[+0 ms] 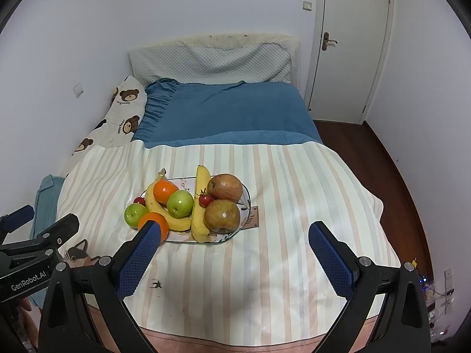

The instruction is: Organize fruits

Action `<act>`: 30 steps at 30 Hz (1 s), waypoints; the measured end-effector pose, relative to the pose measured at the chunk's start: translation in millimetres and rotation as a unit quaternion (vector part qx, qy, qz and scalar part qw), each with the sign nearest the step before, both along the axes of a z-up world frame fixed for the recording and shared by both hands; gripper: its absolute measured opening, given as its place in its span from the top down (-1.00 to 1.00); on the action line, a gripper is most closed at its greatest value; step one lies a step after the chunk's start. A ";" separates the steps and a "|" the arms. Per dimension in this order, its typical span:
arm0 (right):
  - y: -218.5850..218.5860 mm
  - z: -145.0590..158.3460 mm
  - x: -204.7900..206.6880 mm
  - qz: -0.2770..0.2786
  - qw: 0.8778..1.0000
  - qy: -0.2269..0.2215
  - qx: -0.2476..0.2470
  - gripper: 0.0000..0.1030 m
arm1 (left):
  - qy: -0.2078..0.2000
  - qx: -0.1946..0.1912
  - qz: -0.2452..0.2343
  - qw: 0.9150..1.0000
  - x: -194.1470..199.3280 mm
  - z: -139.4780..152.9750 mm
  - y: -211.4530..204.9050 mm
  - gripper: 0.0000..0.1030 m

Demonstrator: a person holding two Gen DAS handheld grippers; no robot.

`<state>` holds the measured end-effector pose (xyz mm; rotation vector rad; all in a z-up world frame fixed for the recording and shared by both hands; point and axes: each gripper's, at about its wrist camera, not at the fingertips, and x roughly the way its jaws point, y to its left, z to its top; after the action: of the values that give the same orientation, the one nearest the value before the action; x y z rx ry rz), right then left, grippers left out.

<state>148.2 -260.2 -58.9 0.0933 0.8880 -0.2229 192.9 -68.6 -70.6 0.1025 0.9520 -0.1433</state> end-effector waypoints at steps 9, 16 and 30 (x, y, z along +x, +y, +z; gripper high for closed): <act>-0.8 0.9 -1.3 -0.001 1.000 0.001 -0.001 -0.98 | -0.002 -0.001 0.006 1.000 -1.5 -2.7 1.6 -0.94; -0.7 1.4 -2.3 -0.001 1.000 0.000 -0.002 -0.98 | -0.006 -0.002 0.009 1.000 -3.6 0.9 3.1 -0.94; 1.6 3.4 -6.0 0.001 1.000 0.003 0.000 -0.98 | -0.005 -0.001 0.010 1.000 -3.9 5.9 3.7 -0.94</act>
<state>142.2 -258.6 -55.4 0.0915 0.8933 -0.2209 189.0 -64.8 -64.7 0.0905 0.9422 -0.1250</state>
